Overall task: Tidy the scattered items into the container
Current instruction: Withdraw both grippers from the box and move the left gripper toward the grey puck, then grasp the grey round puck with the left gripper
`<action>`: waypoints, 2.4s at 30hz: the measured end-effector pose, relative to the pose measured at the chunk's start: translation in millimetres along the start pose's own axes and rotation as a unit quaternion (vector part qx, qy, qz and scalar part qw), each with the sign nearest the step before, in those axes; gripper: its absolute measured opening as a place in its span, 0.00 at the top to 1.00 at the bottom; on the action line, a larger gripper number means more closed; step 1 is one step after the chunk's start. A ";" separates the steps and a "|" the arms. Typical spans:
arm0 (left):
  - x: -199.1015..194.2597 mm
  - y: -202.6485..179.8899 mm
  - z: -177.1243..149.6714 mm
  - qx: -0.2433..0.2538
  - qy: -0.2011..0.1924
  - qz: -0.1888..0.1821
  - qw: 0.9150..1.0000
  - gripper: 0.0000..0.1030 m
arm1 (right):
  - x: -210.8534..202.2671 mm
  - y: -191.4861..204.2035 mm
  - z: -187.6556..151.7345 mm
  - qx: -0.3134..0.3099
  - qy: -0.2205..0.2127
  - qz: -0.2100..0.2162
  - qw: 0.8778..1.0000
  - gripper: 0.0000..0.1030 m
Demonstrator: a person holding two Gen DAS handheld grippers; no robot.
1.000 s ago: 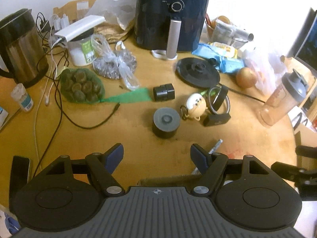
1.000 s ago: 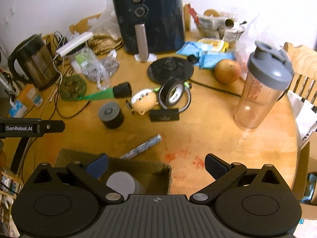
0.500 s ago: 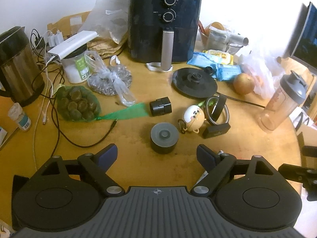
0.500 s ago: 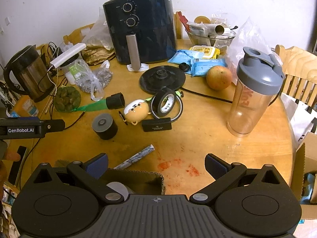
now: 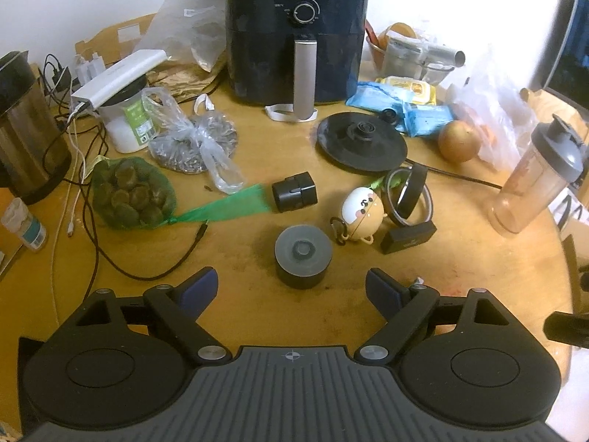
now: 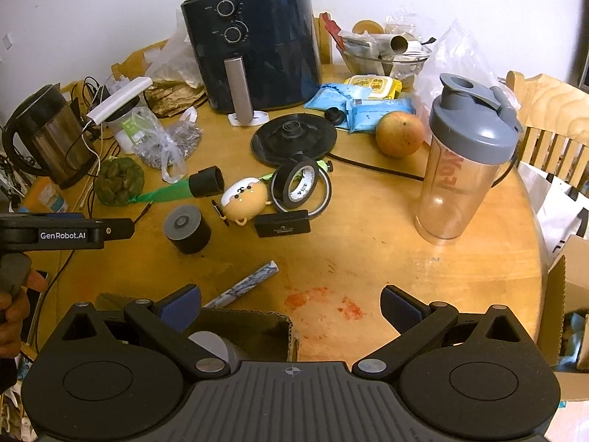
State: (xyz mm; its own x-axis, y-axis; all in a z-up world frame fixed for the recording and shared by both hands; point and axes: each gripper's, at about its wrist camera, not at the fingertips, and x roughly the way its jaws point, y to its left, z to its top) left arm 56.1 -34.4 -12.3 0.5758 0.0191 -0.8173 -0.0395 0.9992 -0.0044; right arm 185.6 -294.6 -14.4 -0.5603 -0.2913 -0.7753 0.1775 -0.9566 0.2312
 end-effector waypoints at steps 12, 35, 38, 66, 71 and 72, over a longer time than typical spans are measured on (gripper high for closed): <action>33.2 0.3 7.8 0.005 0.024 -0.002 1.000 0.14 | 3.2 -12.6 -1.4 0.001 0.013 0.003 1.000 0.00; 103.6 0.8 20.8 0.007 0.061 -0.002 0.998 0.14 | 4.7 -35.5 -5.9 0.004 0.035 -0.004 0.999 0.00; 111.3 -0.9 20.9 0.008 0.069 -0.003 0.998 0.14 | 4.3 -37.8 -7.0 0.004 0.038 -0.005 0.999 0.00; 121.9 -7.4 22.2 0.006 0.087 -0.016 0.996 0.44 | 3.1 -43.6 -10.4 -0.017 0.048 0.010 0.999 0.00; 110.0 -8.2 27.2 0.005 0.072 -0.018 0.997 0.44 | 3.3 -43.8 -10.3 -0.019 0.048 0.015 0.999 0.00; 108.1 -8.0 27.9 0.004 0.070 -0.019 0.997 0.44 | 3.5 -43.6 -9.9 -0.020 0.048 0.016 0.999 0.00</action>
State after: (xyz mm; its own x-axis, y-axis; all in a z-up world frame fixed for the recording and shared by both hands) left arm 141.4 -39.3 -84.5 0.4570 -0.0234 -0.8891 -0.0131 0.9994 -0.0330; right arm 183.9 -253.9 -33.0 -0.4737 -0.3174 -0.8215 0.2276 -0.9452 0.2340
